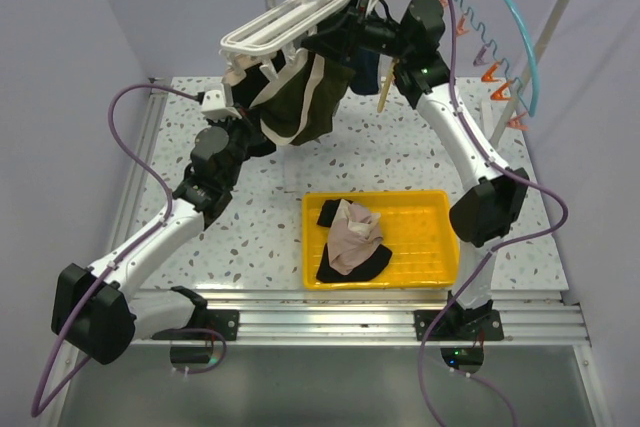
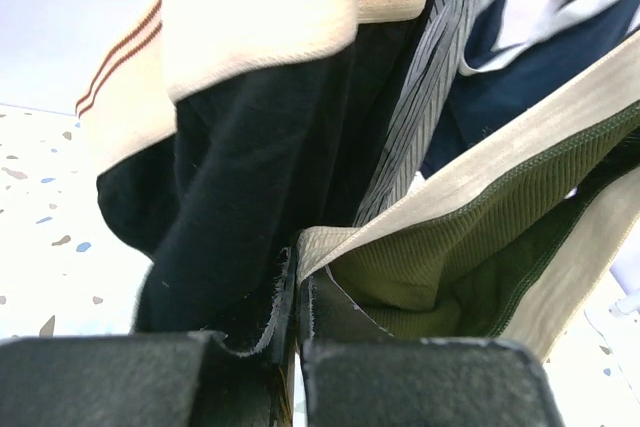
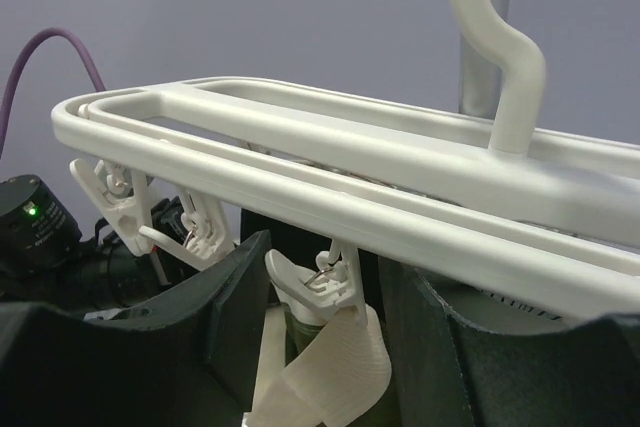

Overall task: Remove the underwear clipped to the hanger
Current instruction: Remove the underwear from the hanger.

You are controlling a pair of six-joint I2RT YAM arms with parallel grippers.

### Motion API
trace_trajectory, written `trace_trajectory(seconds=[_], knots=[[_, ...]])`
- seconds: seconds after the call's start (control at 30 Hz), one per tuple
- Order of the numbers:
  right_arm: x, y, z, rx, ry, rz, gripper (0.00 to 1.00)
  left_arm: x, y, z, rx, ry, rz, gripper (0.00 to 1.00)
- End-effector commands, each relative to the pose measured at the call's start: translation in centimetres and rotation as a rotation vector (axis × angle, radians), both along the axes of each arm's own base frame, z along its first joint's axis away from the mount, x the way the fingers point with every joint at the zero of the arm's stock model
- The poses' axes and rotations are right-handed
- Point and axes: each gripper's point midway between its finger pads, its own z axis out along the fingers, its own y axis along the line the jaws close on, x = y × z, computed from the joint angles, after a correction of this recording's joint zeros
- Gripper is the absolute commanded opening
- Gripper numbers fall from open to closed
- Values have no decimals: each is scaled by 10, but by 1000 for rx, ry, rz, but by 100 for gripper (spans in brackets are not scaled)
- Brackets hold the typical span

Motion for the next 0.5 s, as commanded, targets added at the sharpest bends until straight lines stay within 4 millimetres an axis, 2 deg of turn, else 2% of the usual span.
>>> trace_trajectory(seconds=[0.0,0.13,0.27,0.37,0.4,0.47], knots=[[-3,2,8,40,0,11,51,3,2,18,-22,-37,0,0],[-3,4,12,81,20,22,49,3,0,17,-27,-35,-7,0],[-3,7,9,90,44,29,42,3,-1,15,-29,-29,-10,0],[-3,8,7,90,51,36,30,3,-1,13,-32,-26,-12,0],[-3,9,6,90,51,38,17,3,-1,14,-31,-27,-12,0],[-3,9,4,83,51,40,4,3,-1,14,-31,-27,-12,0]])
